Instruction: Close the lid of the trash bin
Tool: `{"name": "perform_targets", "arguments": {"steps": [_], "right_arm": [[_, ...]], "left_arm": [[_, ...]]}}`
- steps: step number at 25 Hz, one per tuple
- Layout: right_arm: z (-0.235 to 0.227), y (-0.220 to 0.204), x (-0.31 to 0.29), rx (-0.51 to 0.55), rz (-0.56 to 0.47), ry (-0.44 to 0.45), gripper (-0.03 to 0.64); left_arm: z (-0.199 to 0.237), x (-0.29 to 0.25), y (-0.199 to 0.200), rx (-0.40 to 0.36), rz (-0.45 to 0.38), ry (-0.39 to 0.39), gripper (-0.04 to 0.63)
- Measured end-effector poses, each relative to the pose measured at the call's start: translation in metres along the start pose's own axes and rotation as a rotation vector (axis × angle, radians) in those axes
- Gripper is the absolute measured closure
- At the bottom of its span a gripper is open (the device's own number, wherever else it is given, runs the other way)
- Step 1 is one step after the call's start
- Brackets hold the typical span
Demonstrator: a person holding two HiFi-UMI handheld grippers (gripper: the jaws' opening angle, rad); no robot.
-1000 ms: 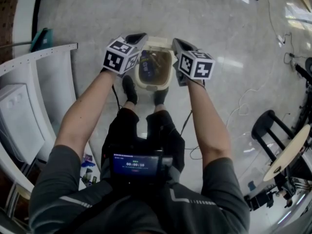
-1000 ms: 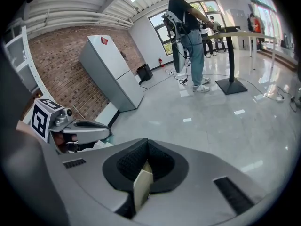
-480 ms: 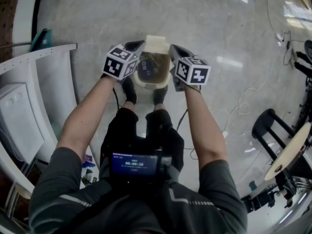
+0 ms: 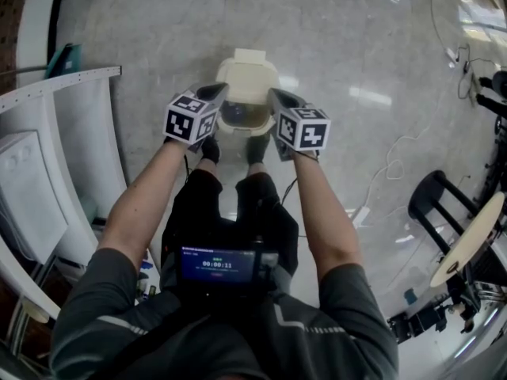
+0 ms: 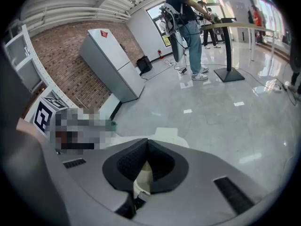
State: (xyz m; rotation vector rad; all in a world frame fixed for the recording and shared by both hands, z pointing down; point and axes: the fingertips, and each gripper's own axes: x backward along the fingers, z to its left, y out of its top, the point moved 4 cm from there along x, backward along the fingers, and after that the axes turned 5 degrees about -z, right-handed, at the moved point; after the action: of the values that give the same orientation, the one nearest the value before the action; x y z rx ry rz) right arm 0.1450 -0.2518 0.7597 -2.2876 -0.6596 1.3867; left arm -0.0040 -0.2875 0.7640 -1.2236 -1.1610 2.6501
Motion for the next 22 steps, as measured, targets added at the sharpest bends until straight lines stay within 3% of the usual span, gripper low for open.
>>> {"name": "perform_targets", "arguments": {"steps": [12,16,22], "right_arm": [[-0.004,-0.075,0.003,0.001,0.105,-0.024,0.606],[-0.006,-0.099,-0.006,0.018,0.161,-0.042,0.606],[-0.014,-0.137,-0.021,-0.055,0.200,-0.082,0.606]], "left_arm": [[-0.014,-0.001,-0.076,0.036,0.104,-0.018,0.603],[-0.015,-0.010,-0.098,0.022,0.151,-0.018,0.603],[-0.010,-0.030,-0.133,-0.045,0.213,0.002,0.603]]}}
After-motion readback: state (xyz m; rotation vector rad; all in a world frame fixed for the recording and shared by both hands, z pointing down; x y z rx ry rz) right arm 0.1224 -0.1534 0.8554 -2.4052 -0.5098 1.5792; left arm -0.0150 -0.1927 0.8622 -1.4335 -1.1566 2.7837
